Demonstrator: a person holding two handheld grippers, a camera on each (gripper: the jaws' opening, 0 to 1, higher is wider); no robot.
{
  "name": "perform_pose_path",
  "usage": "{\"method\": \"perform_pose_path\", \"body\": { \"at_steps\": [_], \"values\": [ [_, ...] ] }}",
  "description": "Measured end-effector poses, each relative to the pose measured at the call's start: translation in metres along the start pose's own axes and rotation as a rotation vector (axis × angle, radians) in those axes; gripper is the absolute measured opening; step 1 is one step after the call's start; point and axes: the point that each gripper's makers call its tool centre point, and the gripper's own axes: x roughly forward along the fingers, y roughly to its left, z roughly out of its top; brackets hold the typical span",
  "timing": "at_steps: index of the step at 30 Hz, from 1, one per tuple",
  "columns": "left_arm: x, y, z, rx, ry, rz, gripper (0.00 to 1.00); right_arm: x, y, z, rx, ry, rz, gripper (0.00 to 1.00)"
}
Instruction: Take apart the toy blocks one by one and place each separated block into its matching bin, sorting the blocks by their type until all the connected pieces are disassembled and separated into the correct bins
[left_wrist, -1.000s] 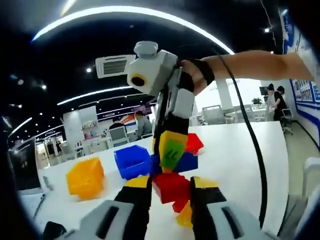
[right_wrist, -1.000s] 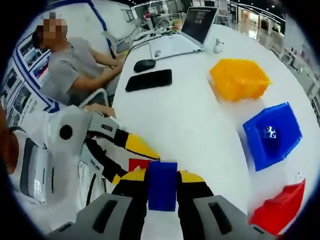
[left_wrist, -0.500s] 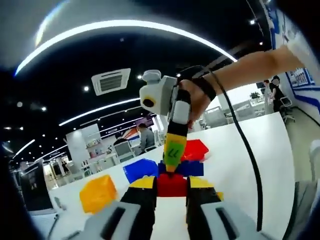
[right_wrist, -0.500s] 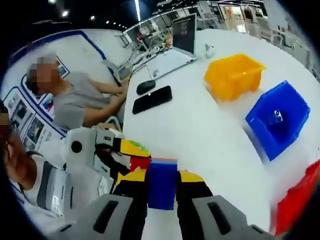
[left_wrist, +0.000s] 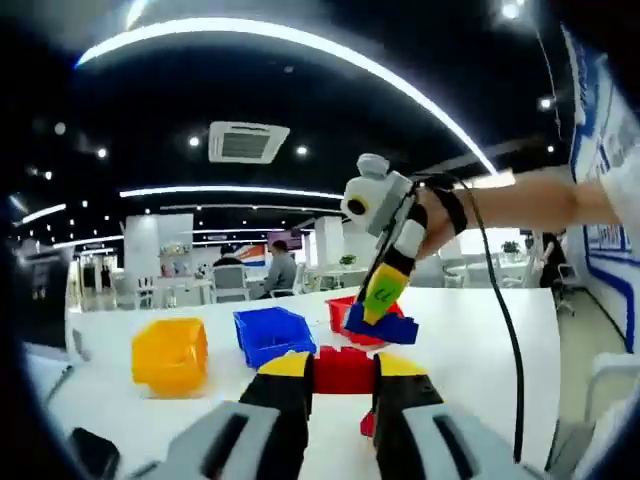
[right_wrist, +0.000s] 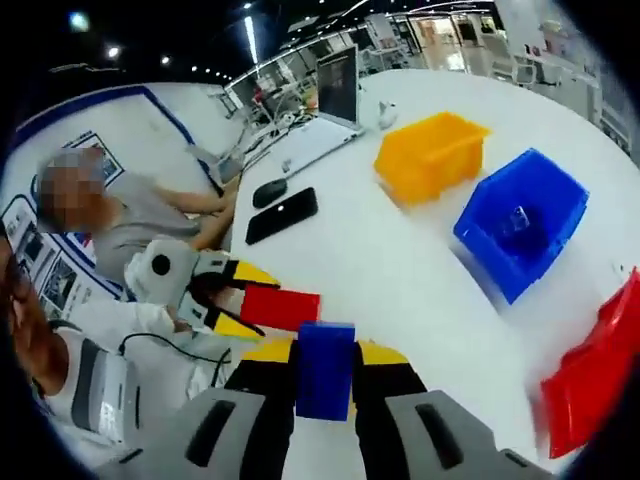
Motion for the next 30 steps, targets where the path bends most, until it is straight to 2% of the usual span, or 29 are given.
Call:
{"method": "perform_pose_path", "body": {
  "at_steps": [3,5,8,13,18,22,24,27,30],
  "values": [
    [0.000,-0.002,-0.008,-0.098,0.015,-0.047,0.24,-0.006,-0.013,0.003,0.012,-0.001,-0.064,0.22],
    [0.000,-0.002,-0.012,-0.082,0.024,-0.046,0.24,-0.010,-0.024,0.008,0.009,-0.014,-0.117,0.23],
    [-0.001,-0.007,-0.016,-0.084,0.034,-0.062,0.24,-0.016,-0.042,0.024,0.001,-0.070,-0.199,0.23],
    [-0.004,-0.012,-0.022,-0.076,0.046,-0.074,0.24,-0.025,-0.081,0.065,0.037,-0.178,-0.318,0.23],
    [-0.009,-0.011,-0.019,-0.087,0.033,-0.078,0.24,-0.026,-0.110,0.103,-0.008,-0.262,-0.400,0.23],
    [-0.012,-0.006,-0.019,-0.109,0.027,-0.072,0.24,-0.024,-0.132,0.128,0.028,-0.326,-0.439,0.23],
    [-0.015,-0.002,-0.020,-0.107,0.028,-0.060,0.25,-0.023,-0.144,0.138,0.024,-0.338,-0.467,0.23],
    [-0.018,0.003,-0.021,-0.110,0.026,-0.049,0.25,-0.021,-0.160,0.148,0.037,-0.351,-0.497,0.23],
    [-0.021,0.006,-0.018,-0.118,0.014,-0.045,0.25,-0.016,-0.167,0.148,0.044,-0.355,-0.539,0.23]
  ]
}}
